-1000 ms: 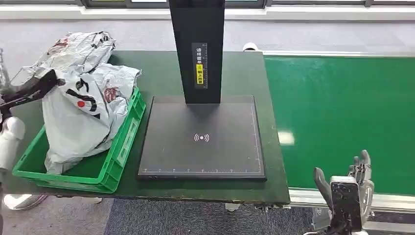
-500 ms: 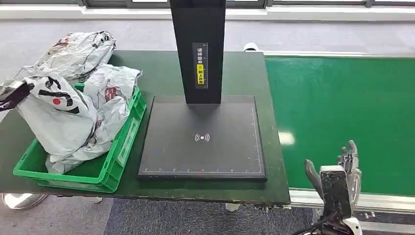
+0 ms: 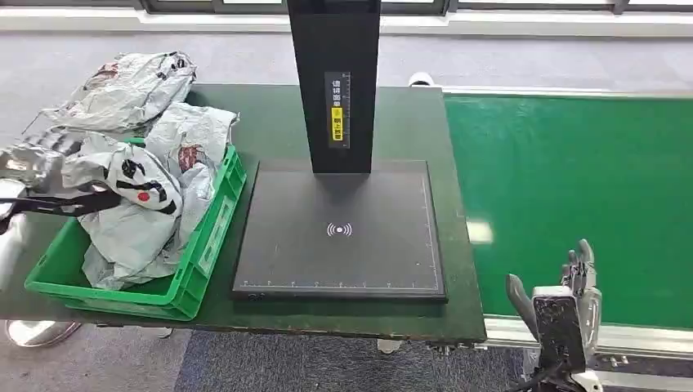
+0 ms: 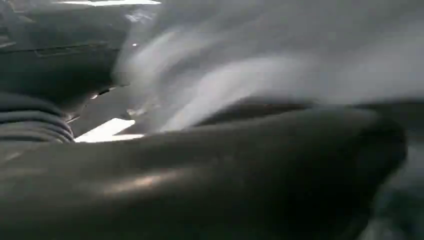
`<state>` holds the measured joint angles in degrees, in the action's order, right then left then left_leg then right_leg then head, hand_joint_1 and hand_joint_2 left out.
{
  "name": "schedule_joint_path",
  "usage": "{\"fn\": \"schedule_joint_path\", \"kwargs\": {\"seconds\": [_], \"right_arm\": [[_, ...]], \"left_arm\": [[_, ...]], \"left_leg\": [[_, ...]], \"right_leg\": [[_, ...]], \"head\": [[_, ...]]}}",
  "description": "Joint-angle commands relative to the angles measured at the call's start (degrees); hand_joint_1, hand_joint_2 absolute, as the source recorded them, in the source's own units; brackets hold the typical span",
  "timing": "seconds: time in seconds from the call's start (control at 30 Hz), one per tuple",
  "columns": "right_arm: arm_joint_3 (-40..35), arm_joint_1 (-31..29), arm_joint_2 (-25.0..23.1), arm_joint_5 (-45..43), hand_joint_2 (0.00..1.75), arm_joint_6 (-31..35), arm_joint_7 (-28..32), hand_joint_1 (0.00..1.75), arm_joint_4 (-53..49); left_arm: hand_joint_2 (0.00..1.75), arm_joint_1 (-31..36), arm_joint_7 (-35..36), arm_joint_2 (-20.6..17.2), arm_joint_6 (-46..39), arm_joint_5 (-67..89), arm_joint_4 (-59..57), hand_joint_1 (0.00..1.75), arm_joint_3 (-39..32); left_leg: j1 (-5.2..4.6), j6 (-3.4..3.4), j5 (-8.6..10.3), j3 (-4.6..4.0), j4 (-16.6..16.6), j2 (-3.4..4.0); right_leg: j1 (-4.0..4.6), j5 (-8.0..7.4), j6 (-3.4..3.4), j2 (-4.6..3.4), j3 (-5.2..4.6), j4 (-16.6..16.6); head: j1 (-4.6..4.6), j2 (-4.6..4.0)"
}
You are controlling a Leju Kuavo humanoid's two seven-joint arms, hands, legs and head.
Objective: Moved the parcel from conveyor to table for the left to box.
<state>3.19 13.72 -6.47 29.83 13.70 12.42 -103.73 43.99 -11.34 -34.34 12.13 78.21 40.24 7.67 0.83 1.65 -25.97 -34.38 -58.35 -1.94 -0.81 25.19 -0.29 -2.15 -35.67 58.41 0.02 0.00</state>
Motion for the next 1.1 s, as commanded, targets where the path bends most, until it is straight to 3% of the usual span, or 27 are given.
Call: {"fn": "schedule_joint_path", "kwargs": {"seconds": [0.03, 0.13, 0.3, 0.43, 0.5, 0.57, 0.7, 0.77, 0.8, 0.9, 1.0, 1.1], "right_arm": [[-0.2, -3.6, 4.7, -2.1, 1.75, -0.8, -1.7, 0.00, 3.6], [-0.2, -3.0, 4.9, -2.5, 1.75, -0.5, -2.0, 0.00, 3.1], [-0.2, -2.6, 4.9, -2.6, 1.75, -0.4, -1.9, 0.00, 2.9], [0.2, -0.7, 4.4, -2.5, 1.75, 0.0, -1.4, 0.00, 1.7], [0.8, 0.5, 3.1, -2.1, 1.75, -0.2, -0.8, 0.00, 0.3], [1.0, 0.9, 2.1, -1.4, 1.75, -0.6, -0.8, 0.00, -0.5], [2.8, 3.5, -1.8, 0.7, 1.75, -1.3, -0.6, 0.00, -4.0], [2.1, 1.7, -1.4, 0.3, 1.75, -1.1, -1.3, 0.00, -2.0], [1.6, 0.9, -1.3, 0.1, 1.75, -0.6, -1.5, 0.00, -0.3], [-0.3, -0.8, -0.8, -4.1, 1.75, -0.7, 0.0, 0.00, 4.5], [-1.4, -3.4, -0.6, -9.3, 1.75, -2.4, 0.7, 0.00, 9.1], [-1.9, -5.0, -1.8, -11.9, 1.75, -2.8, -0.1, 0.00, 10.9]], "left_arm": [[0.00, -8.9, -9.9, -13.3, 28.4, -40.2, 36.3, 0.00, 10.2], [0.00, -9.2, -5.5, -14.8, 30.3, -48.5, 42.0, 0.00, 11.6], [0.00, -8.6, -5.6, -15.2, 28.7, -49.2, 40.3, 0.00, 13.6], [0.00, -7.6, -3.6, -13.4, 23.0, -46.3, 38.9, 0.00, 15.5], [0.00, -3.2, 1.1, -9.6, 13.9, -32.7, 32.4, 0.00, 20.2], [0.00, -2.0, 3.2, -5.8, 7.4, -27.6, 27.0, 0.00, 19.9], [0.00, 0.3, 16.3, 12.0, -23.4, -7.7, 22.5, 0.00, 9.3], [0.00, -1.9, 11.2, 18.4, -26.0, -22.4, 28.0, 0.00, 3.1], [1.75, -4.4, 8.6, 21.3, -23.0, -33.5, 31.4, 0.00, 0.5], [1.75, -17.4, -0.2, 28.8, -15.2, -59.1, 41.1, 0.00, -1.4], [1.75, -28.9, -6.5, 35.4, -9.9, -74.7, 42.8, 0.00, 3.4], [1.75, -31.6, -7.0, 40.0, -7.3, -81.9, 39.9, 0.00, 7.8]], "left_leg": [[0.07, -0.10, -0.16, 0.14, 0.0, 0.65], [0.15, -0.02, -0.14, -0.01, -0.1, 0.62], [0.06, -0.04, -0.09, 0.18, 0.1, 0.28], [0.02, -0.03, -0.06, 0.20, 0.1, 0.26], [0.00, -0.04, -0.03, 0.23, 0.2, 0.11], [0.00, -0.04, 0.03, 0.25, 0.2, -0.10], [-0.05, -0.05, 0.09, 0.33, 0.3, -0.25], [-0.07, -0.07, 0.15, 0.20, 0.2, -0.54], [-0.03, -0.12, 0.17, 0.22, 0.2, -0.65], [-0.12, -0.15, 0.09, 0.41, 0.2, -0.45], [-0.38, -0.26, 0.04, 0.82, 0.5, -0.07], [-0.46, -0.45, -0.27, 0.86, 0.3, 0.19]], "right_leg": [[0.12, -0.05, -0.03, -0.29, 0.03, -0.1], [0.18, -0.06, -0.07, -0.36, -0.16, 0.0], [0.10, 0.06, -0.06, 0.00, 0.08, -0.1], [0.06, 0.05, -0.07, 0.11, 0.08, -0.1], [0.04, 0.09, -0.06, 0.27, 0.14, -0.1], [0.05, 0.10, -0.06, 0.51, 0.21, -0.2], [0.01, 0.10, -0.06, 0.70, 0.34, -0.2], [-0.01, 0.10, -0.03, 0.94, 0.28, -0.2], [0.05, 0.09, 0.00, 1.12, 0.40, -0.3], [-0.06, 0.02, 0.03, 0.73, 0.57, -0.3], [-0.29, -0.07, 0.10, 0.38, 0.86, -0.6], [-0.37, 0.16, 0.30, 0.03, 0.81, -0.4]], "head": [[-0.02, 0.02], [-0.02, 0.02], [0.00, 0.02], [-0.02, 0.02], [-0.02, 0.00], [-0.02, 0.02], [0.00, 0.02], [-0.02, 0.02], [0.00, 0.02], [0.00, 0.00], [-0.02, 0.00], [-0.02, 0.00]]}}
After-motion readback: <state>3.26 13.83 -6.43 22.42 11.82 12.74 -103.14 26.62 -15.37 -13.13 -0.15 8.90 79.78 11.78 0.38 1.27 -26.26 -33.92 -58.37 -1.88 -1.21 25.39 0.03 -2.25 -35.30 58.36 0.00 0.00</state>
